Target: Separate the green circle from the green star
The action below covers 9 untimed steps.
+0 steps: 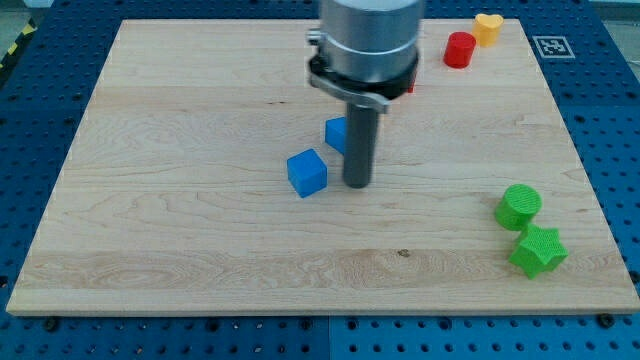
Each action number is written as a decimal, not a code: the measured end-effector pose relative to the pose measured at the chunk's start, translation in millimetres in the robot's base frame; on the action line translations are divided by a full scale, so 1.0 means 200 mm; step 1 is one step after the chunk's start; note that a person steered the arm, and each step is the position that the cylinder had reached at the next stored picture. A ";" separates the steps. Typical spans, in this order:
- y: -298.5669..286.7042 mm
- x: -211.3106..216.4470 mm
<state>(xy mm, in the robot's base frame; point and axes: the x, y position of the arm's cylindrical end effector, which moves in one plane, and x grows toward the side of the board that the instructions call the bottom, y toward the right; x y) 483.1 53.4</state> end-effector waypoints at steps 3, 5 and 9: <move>0.79 0.01; 0.87 0.14; 0.75 0.29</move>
<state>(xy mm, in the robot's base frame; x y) 540.4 202.7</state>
